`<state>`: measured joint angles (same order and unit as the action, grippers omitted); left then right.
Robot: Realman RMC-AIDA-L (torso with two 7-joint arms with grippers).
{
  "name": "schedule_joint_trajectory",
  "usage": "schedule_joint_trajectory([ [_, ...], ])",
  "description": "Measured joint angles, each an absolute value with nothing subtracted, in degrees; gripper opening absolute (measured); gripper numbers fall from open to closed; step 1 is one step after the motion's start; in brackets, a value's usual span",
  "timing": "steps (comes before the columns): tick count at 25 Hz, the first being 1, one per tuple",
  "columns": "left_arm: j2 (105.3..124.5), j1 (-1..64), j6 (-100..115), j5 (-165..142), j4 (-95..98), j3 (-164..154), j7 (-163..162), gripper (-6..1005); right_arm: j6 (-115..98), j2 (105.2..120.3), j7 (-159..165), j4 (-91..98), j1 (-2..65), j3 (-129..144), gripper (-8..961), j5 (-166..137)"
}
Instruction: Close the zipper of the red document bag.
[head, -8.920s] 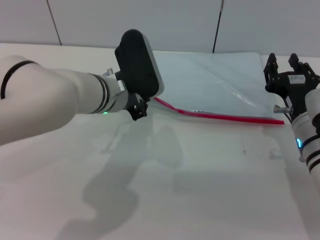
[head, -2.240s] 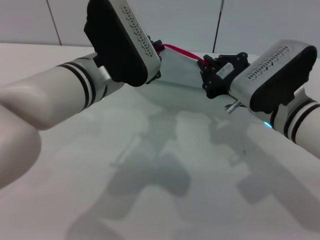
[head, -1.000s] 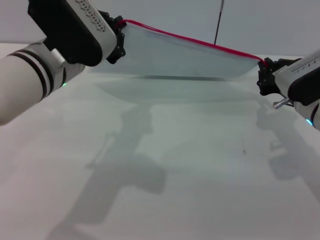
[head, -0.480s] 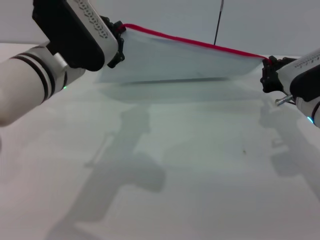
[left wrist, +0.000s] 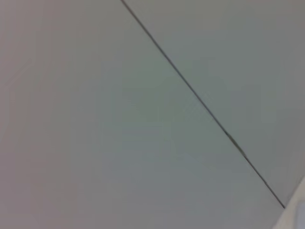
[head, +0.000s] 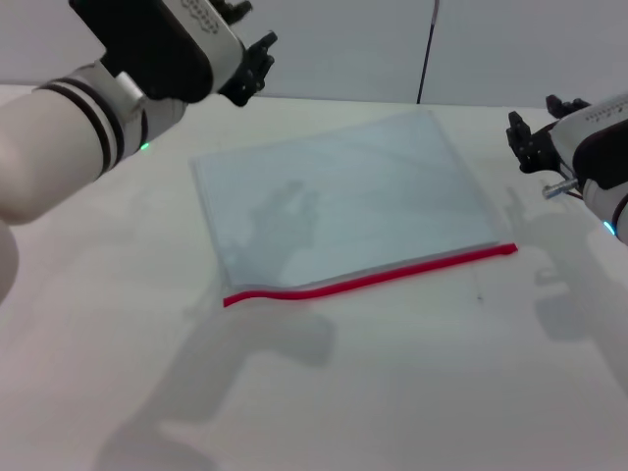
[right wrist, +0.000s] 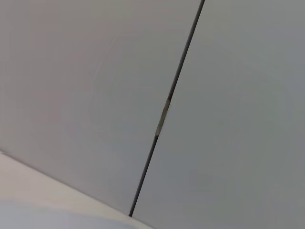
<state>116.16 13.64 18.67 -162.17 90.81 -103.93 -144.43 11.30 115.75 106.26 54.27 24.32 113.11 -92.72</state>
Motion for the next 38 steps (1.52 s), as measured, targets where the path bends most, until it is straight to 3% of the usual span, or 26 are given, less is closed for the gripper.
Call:
schedule_joint_trajectory([
  [4,116.25,13.6,16.4,-162.1,89.5,-103.2,-148.0,331,13.4,115.84,106.6,55.2,23.7,113.6,401,-92.7],
  [7,116.27,13.3,13.5,-161.9,88.2,-102.6,-150.4,580,16.4,115.91,106.7,56.9,22.7,114.9,465,-92.7],
  [18,116.29,9.0,-5.4,-158.2,81.7,-105.7,-151.5,809,29.8,116.20,111.7,58.9,22.4,123.9,480,-92.7],
  [23,116.30,7.6,-17.2,-155.6,77.0,-108.5,-151.6,891,40.9,116.11,116.5,57.6,22.6,131.2,479,-92.9],
  [38,116.37,8.8,-34.8,-147.0,65.6,-114.5,-151.3,891,57.7,116.12,136.7,49.4,25.1,144.0,479,-95.4],
])
